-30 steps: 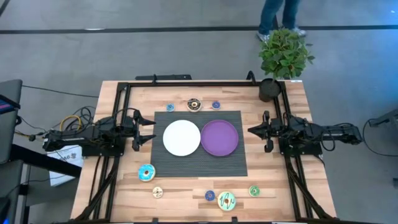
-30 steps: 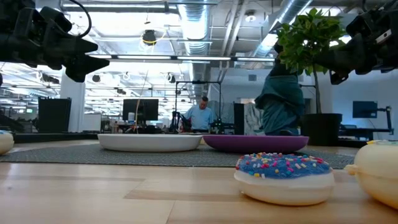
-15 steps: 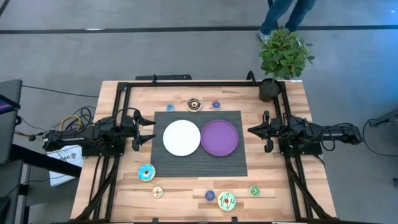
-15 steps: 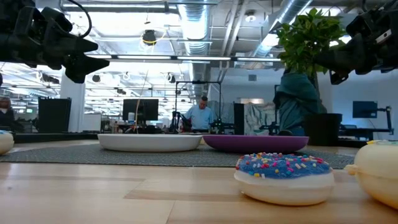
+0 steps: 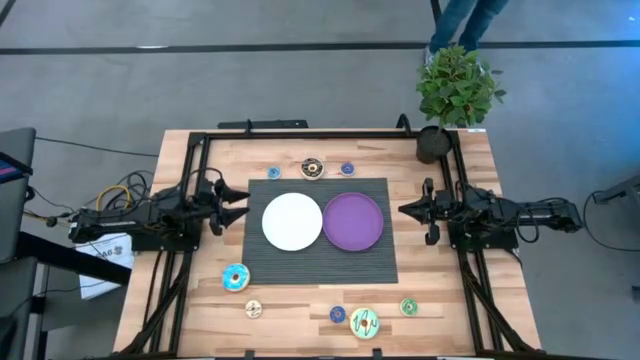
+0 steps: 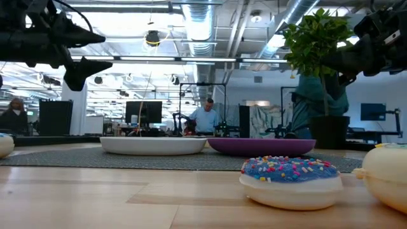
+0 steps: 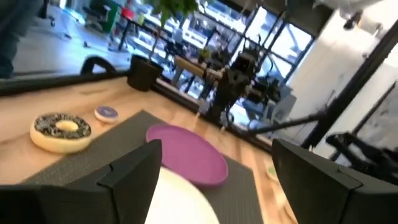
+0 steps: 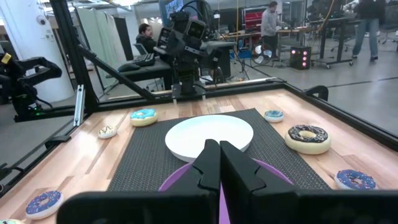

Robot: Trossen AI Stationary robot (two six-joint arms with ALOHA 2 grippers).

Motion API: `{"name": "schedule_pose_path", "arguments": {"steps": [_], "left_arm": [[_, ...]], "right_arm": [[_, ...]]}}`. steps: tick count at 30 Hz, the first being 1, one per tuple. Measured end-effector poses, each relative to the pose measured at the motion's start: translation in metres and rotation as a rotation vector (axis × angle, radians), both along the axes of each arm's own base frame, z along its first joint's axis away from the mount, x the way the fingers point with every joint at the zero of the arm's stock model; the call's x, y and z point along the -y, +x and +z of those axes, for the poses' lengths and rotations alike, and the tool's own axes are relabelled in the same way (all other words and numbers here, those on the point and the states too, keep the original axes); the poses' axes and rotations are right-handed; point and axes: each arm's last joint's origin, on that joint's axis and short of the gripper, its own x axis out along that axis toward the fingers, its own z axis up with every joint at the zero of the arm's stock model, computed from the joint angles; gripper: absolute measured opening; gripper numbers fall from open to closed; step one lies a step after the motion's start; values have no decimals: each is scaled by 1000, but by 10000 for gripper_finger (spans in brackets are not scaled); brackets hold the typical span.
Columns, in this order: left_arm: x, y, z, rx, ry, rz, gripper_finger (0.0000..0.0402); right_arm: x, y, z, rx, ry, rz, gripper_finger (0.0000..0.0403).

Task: Pick & Place donuts
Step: Put the small light blue donut on the white plate

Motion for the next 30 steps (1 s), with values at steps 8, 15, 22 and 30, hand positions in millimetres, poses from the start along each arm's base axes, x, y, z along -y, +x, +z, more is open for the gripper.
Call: {"name": "schedule_pose_path", "arguments": {"steps": [8, 15, 22, 30], "left_arm": [[-5, 0, 36, -67, 147, 200, 297], [-14, 21, 89, -266, 191, 431, 297], [-22, 64, 129, -417, 189, 562, 297], [-45, 111, 153, -620, 108, 577, 297]], "right_arm": [[0, 0, 0, 0, 0, 0, 0], [0, 0, 0, 0, 0, 0, 0], [0, 0, 0, 0, 0, 0, 0], [0, 0, 0, 0, 0, 0, 0]]}}
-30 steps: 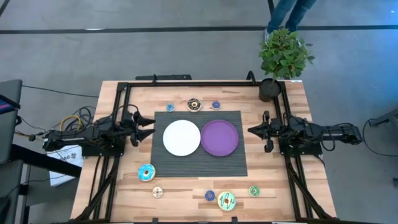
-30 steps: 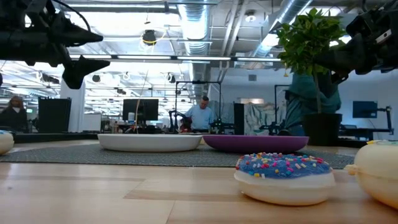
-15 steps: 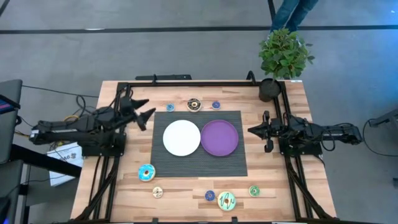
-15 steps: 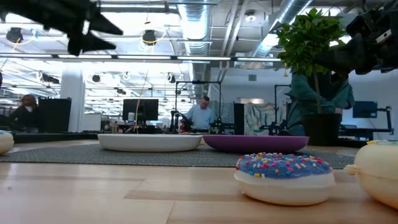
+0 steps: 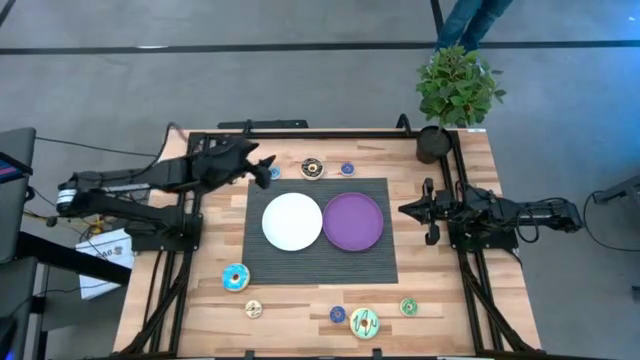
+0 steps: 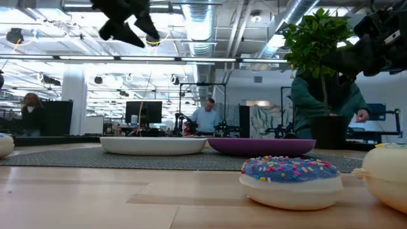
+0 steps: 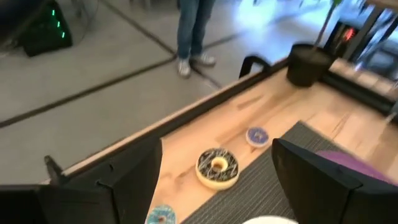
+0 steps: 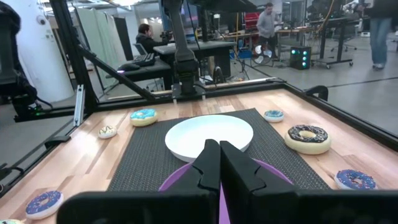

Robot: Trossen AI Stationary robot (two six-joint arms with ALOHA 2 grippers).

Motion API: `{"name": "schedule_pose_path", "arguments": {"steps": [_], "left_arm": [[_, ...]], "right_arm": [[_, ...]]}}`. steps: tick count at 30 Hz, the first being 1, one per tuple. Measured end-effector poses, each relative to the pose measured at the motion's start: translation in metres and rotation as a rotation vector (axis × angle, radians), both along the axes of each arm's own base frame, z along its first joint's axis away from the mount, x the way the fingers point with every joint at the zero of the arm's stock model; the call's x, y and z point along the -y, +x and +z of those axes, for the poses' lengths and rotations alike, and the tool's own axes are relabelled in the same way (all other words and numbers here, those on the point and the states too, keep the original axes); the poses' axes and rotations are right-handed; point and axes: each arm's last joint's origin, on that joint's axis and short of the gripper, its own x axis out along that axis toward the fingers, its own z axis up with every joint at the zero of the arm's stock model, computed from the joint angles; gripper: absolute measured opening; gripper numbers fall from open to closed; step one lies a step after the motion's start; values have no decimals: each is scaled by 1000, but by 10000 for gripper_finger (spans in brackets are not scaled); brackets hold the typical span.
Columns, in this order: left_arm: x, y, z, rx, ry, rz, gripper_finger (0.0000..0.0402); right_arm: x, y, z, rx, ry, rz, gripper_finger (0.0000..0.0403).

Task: Pick & Place donuts
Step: Put the small light blue donut on the white plate

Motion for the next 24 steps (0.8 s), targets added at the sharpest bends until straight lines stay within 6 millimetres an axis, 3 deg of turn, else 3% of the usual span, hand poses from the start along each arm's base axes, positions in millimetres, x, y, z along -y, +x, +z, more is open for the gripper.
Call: {"name": "schedule_pose_path", "arguments": {"steps": [9, 19, 24], "left_arm": [[-45, 38, -11, -153, -210, 33, 297], [-73, 66, -56, -312, -332, -25, 297], [-84, 74, -79, -349, -391, 33, 297]], "right_arm": [[0, 0, 0, 0, 0, 0, 0], [0, 0, 0, -1, 0, 0, 0], [0, 0, 0, 0, 0, 0, 0]]}}
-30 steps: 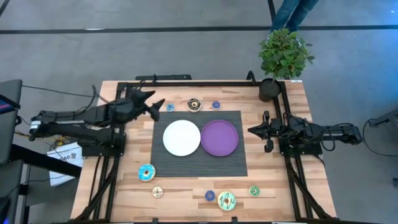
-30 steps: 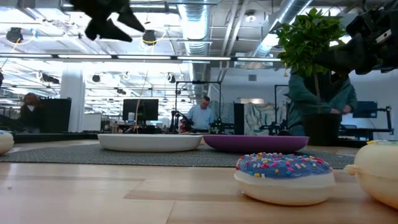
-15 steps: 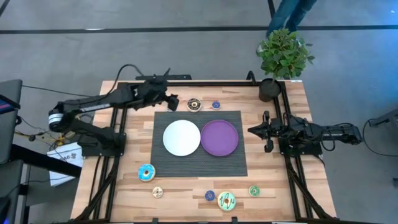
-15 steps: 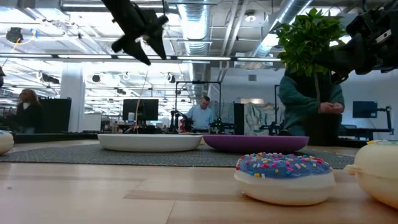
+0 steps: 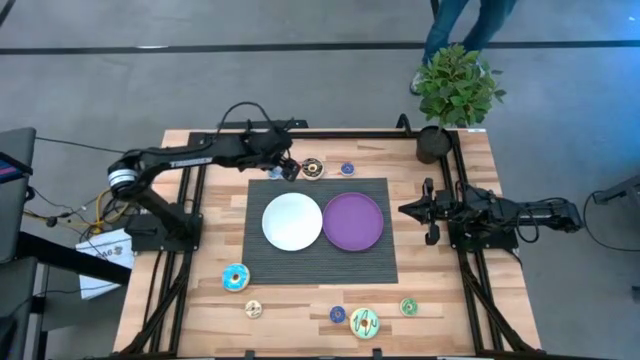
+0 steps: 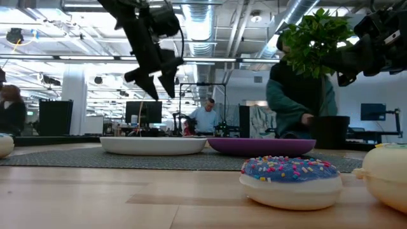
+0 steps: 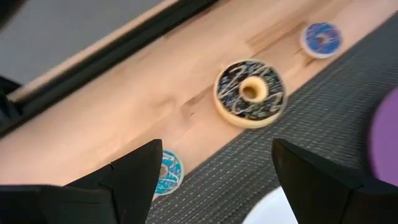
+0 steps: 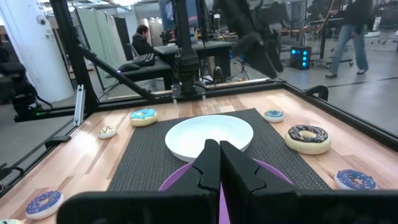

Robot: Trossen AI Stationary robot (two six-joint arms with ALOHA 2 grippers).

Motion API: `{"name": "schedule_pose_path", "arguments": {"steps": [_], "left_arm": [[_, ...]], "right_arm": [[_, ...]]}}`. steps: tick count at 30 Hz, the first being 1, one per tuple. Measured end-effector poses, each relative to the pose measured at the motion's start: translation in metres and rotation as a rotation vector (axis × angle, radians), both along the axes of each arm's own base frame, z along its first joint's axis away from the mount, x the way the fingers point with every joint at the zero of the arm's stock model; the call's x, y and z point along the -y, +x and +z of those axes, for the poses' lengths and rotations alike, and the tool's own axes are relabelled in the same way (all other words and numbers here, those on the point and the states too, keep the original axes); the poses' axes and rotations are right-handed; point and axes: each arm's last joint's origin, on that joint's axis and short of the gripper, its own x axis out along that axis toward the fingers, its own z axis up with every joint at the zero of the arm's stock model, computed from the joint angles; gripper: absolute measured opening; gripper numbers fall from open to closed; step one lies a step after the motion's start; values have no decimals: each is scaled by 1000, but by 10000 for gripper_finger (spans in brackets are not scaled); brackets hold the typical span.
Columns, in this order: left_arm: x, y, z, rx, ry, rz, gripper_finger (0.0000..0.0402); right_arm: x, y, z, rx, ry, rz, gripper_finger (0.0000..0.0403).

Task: Pick & Place donuts
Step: Put the small light blue donut on the white plate

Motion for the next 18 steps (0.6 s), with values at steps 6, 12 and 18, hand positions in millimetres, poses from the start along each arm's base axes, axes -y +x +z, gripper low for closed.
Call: {"name": "schedule_pose_path", "arguments": {"steps": [6, 12, 18], "left_arm": [[-10, 5, -19, -10, -96, 35, 297], [-21, -5, -26, -73, -137, 62, 297], [-37, -23, -30, -115, -203, 176, 297]], "right_arm": [[0, 0, 0, 0, 0, 0, 0], [0, 0, 0, 0, 0, 0, 0], [0, 0, 0, 0, 0, 0, 0]]}}
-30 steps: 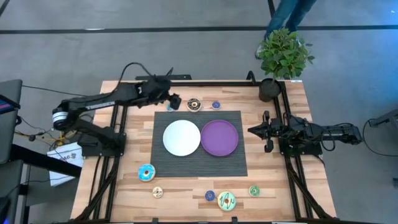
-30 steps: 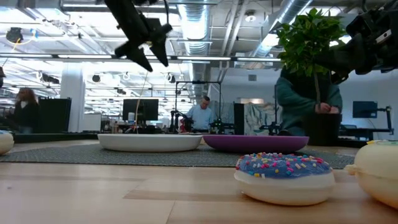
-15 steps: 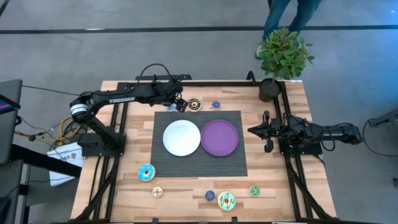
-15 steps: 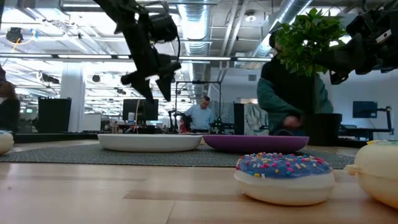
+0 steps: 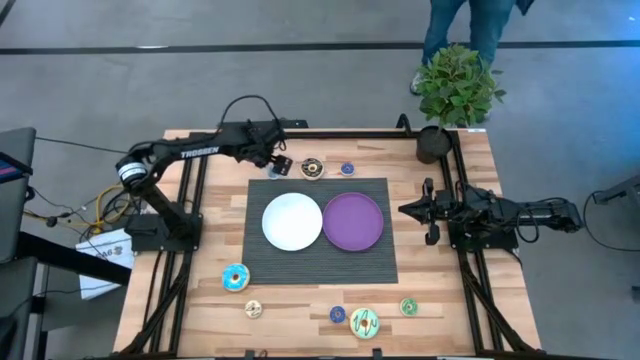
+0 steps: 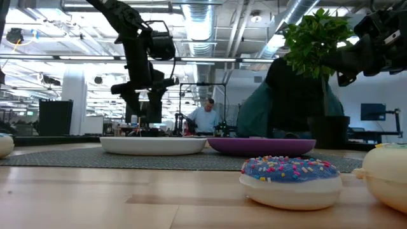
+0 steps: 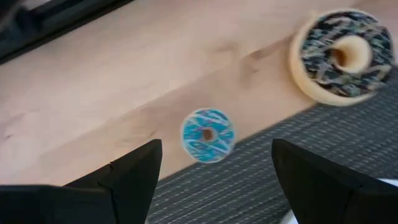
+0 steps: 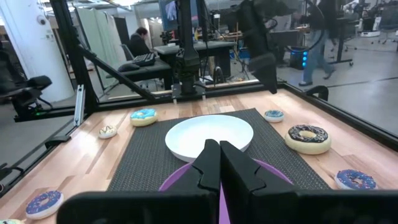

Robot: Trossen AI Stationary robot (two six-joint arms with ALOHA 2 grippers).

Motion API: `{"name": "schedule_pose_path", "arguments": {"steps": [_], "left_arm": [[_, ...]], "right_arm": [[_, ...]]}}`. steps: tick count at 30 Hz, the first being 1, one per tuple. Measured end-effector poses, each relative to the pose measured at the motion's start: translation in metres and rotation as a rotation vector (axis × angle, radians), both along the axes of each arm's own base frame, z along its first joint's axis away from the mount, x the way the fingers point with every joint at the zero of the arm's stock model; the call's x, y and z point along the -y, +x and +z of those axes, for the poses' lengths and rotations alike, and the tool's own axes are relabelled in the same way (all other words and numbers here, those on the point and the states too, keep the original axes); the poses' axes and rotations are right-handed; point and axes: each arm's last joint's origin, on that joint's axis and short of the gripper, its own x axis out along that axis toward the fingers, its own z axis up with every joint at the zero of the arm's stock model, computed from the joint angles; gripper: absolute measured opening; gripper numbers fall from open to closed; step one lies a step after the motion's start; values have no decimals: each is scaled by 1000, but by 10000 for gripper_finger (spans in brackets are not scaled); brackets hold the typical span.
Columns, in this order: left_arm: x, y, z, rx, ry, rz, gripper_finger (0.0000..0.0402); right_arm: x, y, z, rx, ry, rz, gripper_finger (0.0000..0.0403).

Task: Pick & Place donuts
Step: Put the small light blue donut on the white plate

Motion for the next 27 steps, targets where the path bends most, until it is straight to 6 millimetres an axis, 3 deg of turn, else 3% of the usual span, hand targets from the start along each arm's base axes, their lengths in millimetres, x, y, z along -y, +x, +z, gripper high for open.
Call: {"name": "schedule_pose_path", "arguments": {"steps": [10, 21, 27], "left_arm": [[-15, -8, -1, 29, -32, 28, 297], [-24, 7, -50, -71, -123, -13, 297], [-26, 11, -60, -68, -135, -24, 297]], "right_arm": [[0, 0, 0, 0, 0, 0, 0], [0, 0, 0, 0, 0, 0, 0], [0, 0, 0, 0, 0, 0, 0]]}}
